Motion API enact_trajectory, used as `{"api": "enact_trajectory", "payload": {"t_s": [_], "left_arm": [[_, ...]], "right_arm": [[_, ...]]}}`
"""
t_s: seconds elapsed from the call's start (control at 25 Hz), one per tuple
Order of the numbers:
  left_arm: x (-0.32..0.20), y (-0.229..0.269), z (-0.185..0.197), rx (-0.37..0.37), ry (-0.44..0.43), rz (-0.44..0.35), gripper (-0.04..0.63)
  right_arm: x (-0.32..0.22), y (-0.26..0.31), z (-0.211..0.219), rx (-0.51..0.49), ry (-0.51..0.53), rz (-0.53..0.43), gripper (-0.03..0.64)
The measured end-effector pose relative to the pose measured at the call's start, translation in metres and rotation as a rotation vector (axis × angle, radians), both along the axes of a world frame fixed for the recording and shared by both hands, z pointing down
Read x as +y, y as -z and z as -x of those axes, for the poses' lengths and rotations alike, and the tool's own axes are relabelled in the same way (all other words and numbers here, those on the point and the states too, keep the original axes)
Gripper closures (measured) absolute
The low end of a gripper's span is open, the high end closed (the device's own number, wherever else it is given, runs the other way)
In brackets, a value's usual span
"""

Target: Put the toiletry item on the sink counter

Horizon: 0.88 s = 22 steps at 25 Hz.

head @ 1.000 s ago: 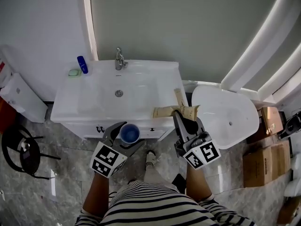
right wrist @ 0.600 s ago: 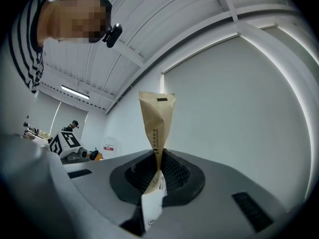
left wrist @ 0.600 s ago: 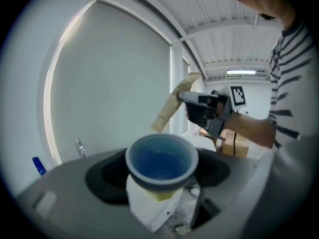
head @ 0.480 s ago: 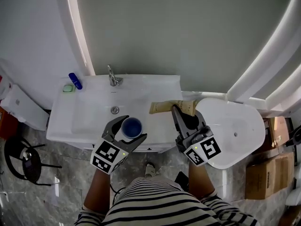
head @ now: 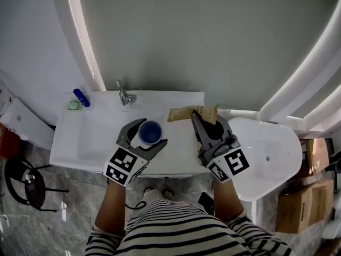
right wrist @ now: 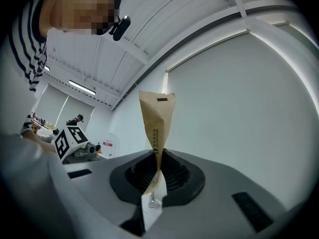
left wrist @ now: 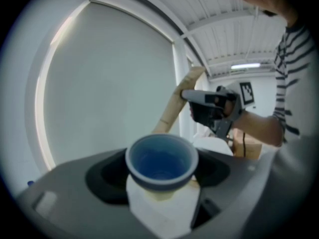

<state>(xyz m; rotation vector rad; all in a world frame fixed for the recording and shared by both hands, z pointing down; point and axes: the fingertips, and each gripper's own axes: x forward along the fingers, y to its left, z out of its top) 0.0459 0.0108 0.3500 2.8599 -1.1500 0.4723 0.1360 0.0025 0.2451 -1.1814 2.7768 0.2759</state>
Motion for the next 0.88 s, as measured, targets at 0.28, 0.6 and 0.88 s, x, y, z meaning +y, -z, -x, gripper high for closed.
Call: {"api": "enact_trajectory", "payload": {"t_s": [0.28,0.6,0.88], "left_arm": [[-0.059,-0.007,-0.002,0.019,-0.036,0.012,0.219],[-0.155,-0.031,0.013,0.050,-0.069,0.048,0.219],[-0.175,-0.047,0.006,0.066,-0.070,0.046,0.219]], "right_arm": [[-0.051,0.001,0.009,0.026,-0.027,0.003,0.591],[-0.137,-0.012,0.035,0.059,-0.085,0.027,0.591],[-0.150,-0.019,0.037,0.081,-0.137,0.033,0.591]]}}
